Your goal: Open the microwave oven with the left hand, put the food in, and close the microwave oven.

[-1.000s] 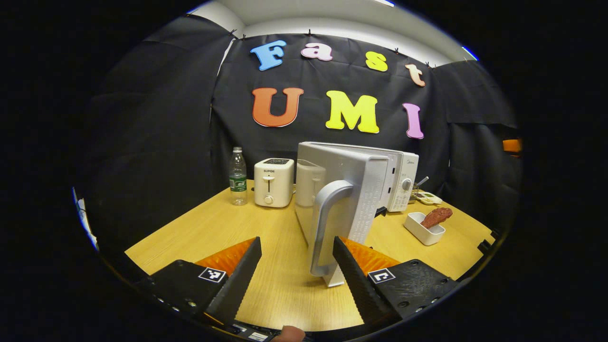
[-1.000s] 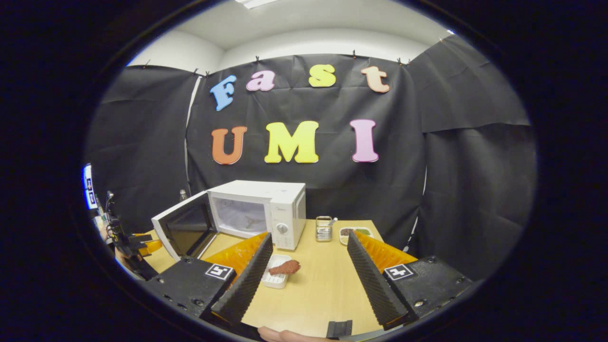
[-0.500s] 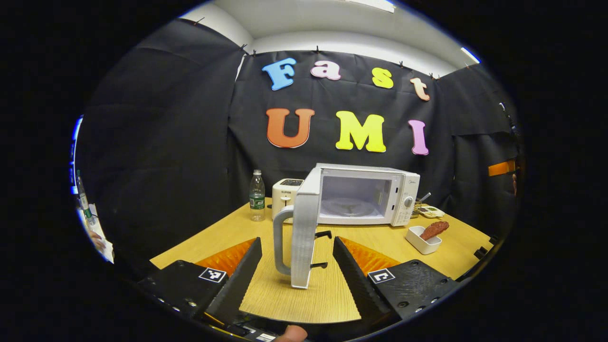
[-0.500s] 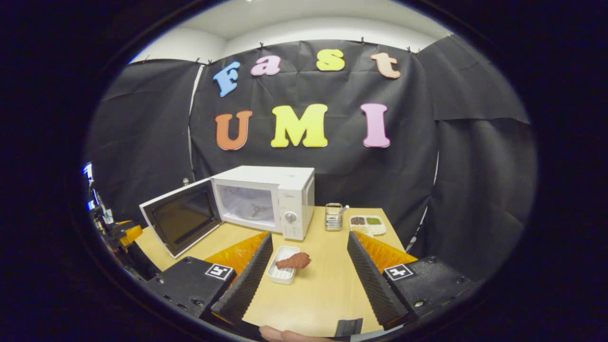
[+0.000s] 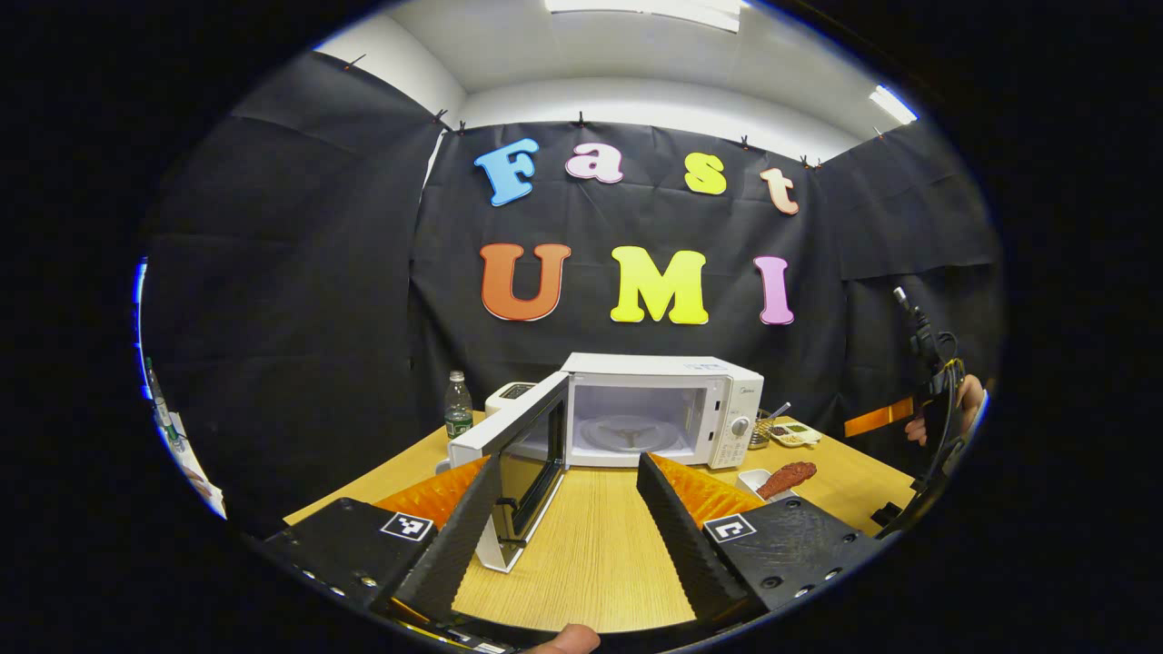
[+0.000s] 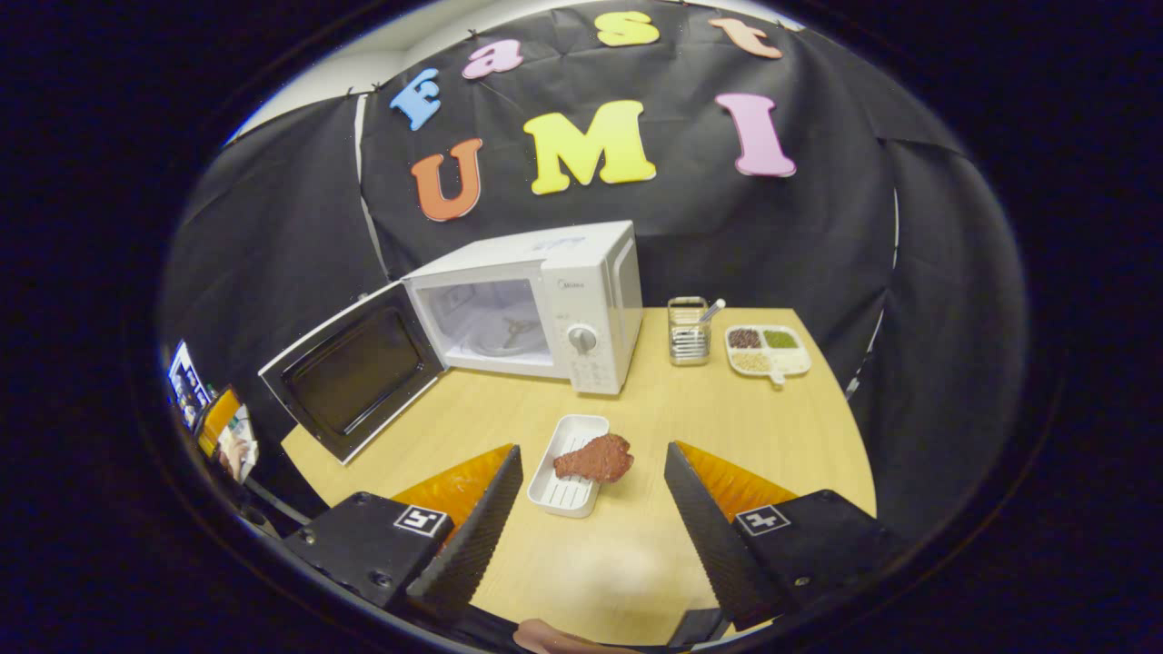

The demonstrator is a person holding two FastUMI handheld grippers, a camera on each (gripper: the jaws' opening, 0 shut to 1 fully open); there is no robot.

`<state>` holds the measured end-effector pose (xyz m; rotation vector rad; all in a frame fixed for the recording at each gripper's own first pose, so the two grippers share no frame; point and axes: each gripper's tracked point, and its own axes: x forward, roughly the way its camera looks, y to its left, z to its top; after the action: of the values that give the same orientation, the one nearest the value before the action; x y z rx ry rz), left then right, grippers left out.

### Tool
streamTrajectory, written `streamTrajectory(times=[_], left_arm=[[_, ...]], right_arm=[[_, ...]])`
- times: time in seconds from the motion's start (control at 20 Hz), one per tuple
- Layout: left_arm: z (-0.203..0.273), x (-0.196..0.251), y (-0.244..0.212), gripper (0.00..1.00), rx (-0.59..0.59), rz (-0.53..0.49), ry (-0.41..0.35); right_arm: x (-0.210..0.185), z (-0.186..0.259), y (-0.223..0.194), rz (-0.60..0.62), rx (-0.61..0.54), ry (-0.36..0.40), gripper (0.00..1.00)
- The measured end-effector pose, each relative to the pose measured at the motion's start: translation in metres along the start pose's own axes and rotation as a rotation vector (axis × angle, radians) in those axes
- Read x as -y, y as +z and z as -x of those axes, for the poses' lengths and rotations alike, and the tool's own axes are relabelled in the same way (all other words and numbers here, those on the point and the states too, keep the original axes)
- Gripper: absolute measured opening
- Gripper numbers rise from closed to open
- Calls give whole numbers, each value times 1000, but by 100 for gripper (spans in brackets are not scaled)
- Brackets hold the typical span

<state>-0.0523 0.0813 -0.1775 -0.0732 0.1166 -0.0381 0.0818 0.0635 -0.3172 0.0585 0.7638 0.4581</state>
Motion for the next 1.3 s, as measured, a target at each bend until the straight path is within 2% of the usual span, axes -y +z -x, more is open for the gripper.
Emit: streamTrajectory(times=[0.05,0.1,0.15,0.2,0.25,0.35,0.4,0.45,0.5,0.55,0.6,0.65,0.7,0.75,0.8,0.85,0.9,1.0,1.05,1.1,1.15,1.2,1.25,1.3], left_arm=[[-1,7,3,93,7,-6,-6],[-2,14,6,93,9,-13,-12],[-2,21,7,92,12,-22,-21],[-2,29,8,82,13,-34,-34],[-1,35,10,92,12,-46,-40],[1,42,11,92,5,-64,-38],[4,46,13,92,5,-69,-37],[6,50,15,82,4,-72,-40],[9,53,20,92,15,-73,-39],[10,55,24,92,25,-71,-37],[13,57,28,92,35,-70,-36],[15,59,29,92,39,-71,-34],[17,60,31,93,43,-76,-30],[19,61,34,93,48,-79,-29],[20,63,36,93,53,-80,-29],[21,63,36,93,55,-81,-28],[22,64,37,93,58,-82,-34],[20,68,37,93,65,-79,-53],[19,65,33,93,56,-75,-52],[18,63,29,93,48,-72,-49],[16,60,26,93,42,-69,-44],[14,56,26,93,43,-63,-36],[13,53,26,93,47,-52,-31],[12,49,25,93,46,-40,-24]], right_arm=[[6,-16,-6,-31,-42,10,87],[10,-30,-9,-55,-77,29,98],[10,-42,-14,-73,-112,54,84],[12,-53,-16,-94,-134,71,84],[14,-60,-18,-114,-154,94,95],[13,-71,-23,-156,-183,144,90],[16,-76,-25,-171,-194,154,76],[19,-80,-27,-185,-200,159,84],[22,-86,-29,-195,-208,163,83],[23,-92,-32,-207,-220,174,82],[22,-98,-36,-223,-234,192,69],[22,-103,-40,-248,-247,215,67],[20,-107,-42,-278,-263,243,78],[16,-110,-43,-314,-270,271,63],[15,-113,-45,-353,-278,283,59],[17,-116,-46,-392,-285,285,50],[14,-116,-47,-411,-296,309,47],[9,-115,-48,-443,-299,337,31],[7,-115,-48,-445,-304,349,19],[8,-117,-47,-453,-300,344,13],[8,-115,-48,-448,-299,348,12],[7,-114,-48,-437,-298,352,19],[8,-114,-49,-431,-299,353,9],[8,-113,-49,-425,-297,350,8]])
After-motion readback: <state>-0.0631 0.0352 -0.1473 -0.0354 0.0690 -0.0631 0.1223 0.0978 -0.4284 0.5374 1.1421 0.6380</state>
